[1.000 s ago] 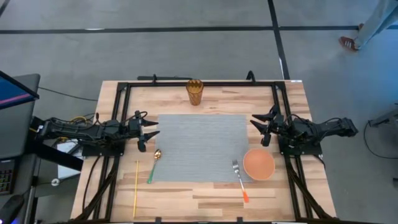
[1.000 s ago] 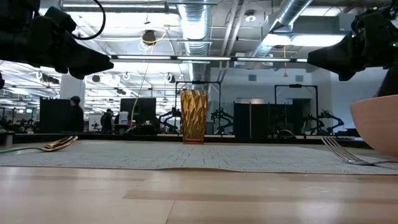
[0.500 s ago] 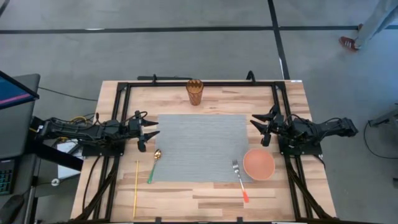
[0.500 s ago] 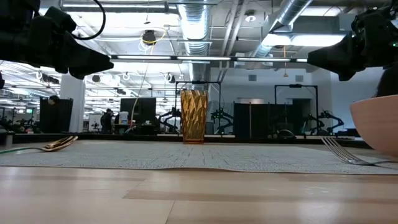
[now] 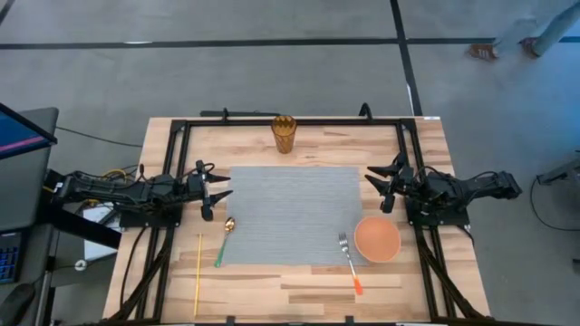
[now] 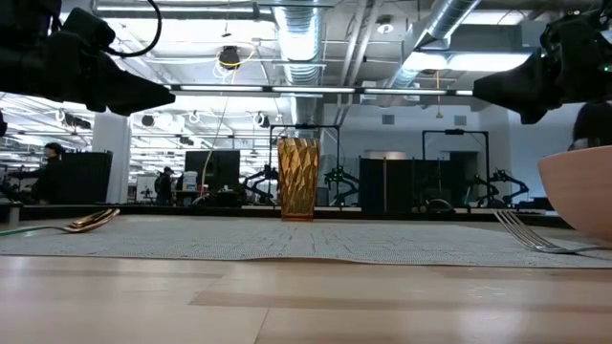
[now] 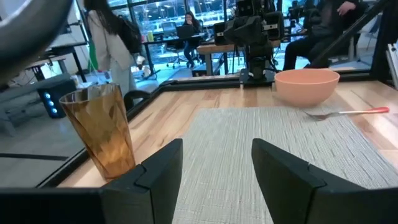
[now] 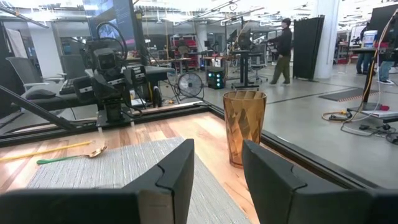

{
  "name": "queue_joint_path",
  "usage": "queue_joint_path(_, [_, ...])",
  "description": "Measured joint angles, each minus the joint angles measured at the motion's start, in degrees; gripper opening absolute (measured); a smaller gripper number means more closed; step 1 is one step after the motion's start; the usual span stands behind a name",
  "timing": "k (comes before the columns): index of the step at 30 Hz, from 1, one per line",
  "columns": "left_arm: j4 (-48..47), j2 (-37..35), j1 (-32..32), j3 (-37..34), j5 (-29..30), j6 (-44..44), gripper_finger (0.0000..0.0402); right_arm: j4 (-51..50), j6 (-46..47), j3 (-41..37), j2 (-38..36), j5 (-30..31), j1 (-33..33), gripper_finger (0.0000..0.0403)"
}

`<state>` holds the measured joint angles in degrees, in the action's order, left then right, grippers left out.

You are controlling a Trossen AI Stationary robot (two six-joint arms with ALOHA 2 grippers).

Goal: Pick & Place Utensil
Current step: Put the orange bowl on the gray mat

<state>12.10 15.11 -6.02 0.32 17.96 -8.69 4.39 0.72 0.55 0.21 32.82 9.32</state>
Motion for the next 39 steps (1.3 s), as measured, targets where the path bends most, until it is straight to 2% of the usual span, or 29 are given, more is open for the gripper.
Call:
queue_joint_path(5, [0.5,0.0,0.0,0.0,-0.4,3.2,0.0195,1.3,11.3,0.0,0.0,-0.2,0.4,0.0129])
queue_joint_path(8, [1.0,0.0,0.0,0.0,-0.4,3.4,0.0195,1.7,11.6,0.0,0.0,0.1,0.2,0.0129])
queue_joint_path(13, [1.5,0.0,0.0,0.0,-0.4,4.7,0.0195,4.3,2.1,0.0,0.0,0.6,-1.0,0.0129])
queue_joint_path(18, [3.6,0.0,0.0,0.0,-0.4,5.1,0.0195,12.5,-12.7,0.0,0.0,0.7,-2.9,0.0129])
queue_joint_path(23, [12.6,0.5,0.0,0.0,0.1,4.6,0.0195,18.8,-19.2,0.0,0.0,0.3,-4.8,0.0129])
queue_joint_path(27, [20.8,2.4,0.2,0.0,0.1,4.6,0.0195,18.4,-10.0,0.1,0.6,-4.6,-5.5,0.0129])
queue_joint_path(31, [22.7,6.5,0.2,2.4,-0.3,4.6,0.0192,19.8,-9.1,2.4,2.6,-13.9,-5.7,0.0129])
queue_joint_path(34, [23.1,12.0,0.2,7.3,-0.4,4.1,0.0180,22.5,-6.8,5.7,7.6,-16.6,-5.3,0.0129])
queue_joint_path(39, [22.8,22.0,0.2,15.7,-0.9,-3.5,0.0154,18.9,-8.5,16.4,19.4,-22.1,-2.9,0.0129])
